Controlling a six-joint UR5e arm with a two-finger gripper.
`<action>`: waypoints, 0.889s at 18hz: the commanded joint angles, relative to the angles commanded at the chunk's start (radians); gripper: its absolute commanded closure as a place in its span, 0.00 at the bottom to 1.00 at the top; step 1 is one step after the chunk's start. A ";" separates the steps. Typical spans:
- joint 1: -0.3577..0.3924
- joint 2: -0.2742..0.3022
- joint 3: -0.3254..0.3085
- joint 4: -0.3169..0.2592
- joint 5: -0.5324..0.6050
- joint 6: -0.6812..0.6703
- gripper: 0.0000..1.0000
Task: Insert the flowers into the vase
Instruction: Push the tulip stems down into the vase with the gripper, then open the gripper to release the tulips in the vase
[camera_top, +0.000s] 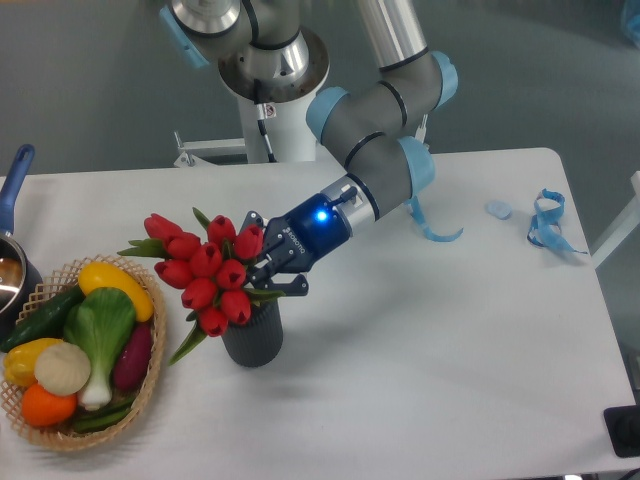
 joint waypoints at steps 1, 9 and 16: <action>0.002 0.002 0.002 0.000 0.000 0.002 0.49; 0.005 0.009 0.008 0.003 0.002 0.003 0.02; 0.040 0.119 0.018 0.003 0.208 0.017 0.00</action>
